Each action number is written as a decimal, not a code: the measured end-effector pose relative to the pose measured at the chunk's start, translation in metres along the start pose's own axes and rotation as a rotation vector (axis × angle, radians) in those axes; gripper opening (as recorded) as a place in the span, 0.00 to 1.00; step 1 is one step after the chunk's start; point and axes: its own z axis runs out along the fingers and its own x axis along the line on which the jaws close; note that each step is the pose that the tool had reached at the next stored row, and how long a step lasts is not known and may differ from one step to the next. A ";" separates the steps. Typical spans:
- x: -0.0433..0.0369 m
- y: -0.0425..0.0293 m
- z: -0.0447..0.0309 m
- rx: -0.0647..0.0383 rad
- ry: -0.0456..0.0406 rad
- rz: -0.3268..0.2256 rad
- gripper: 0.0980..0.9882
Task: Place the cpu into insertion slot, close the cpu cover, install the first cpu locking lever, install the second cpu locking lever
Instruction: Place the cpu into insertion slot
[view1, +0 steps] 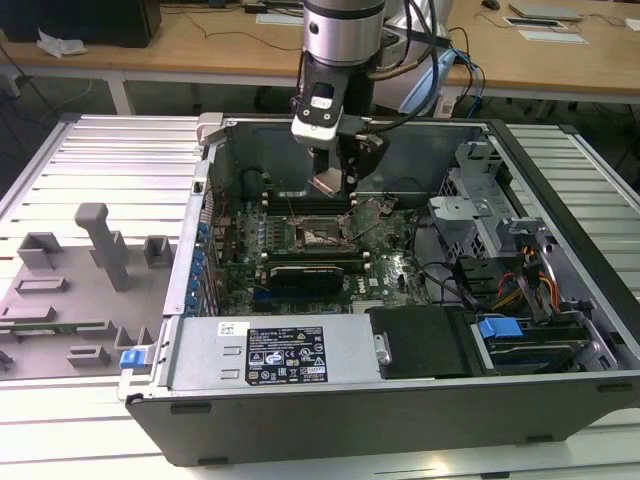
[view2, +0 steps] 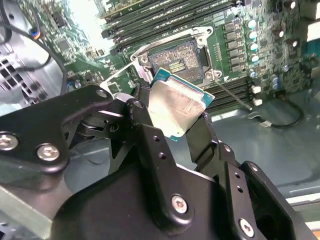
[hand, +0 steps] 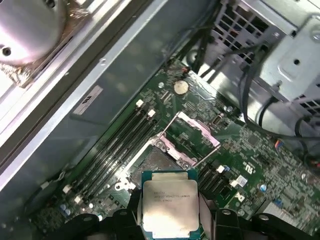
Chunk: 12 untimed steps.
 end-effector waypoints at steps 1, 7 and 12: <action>0.0000 0.0000 0.0004 -0.001 -0.0027 0.031 0.50; -0.0001 -0.0003 0.0033 -0.003 -0.0164 0.183 0.50; -0.0001 -0.0006 0.0067 -0.006 -0.0284 0.318 0.50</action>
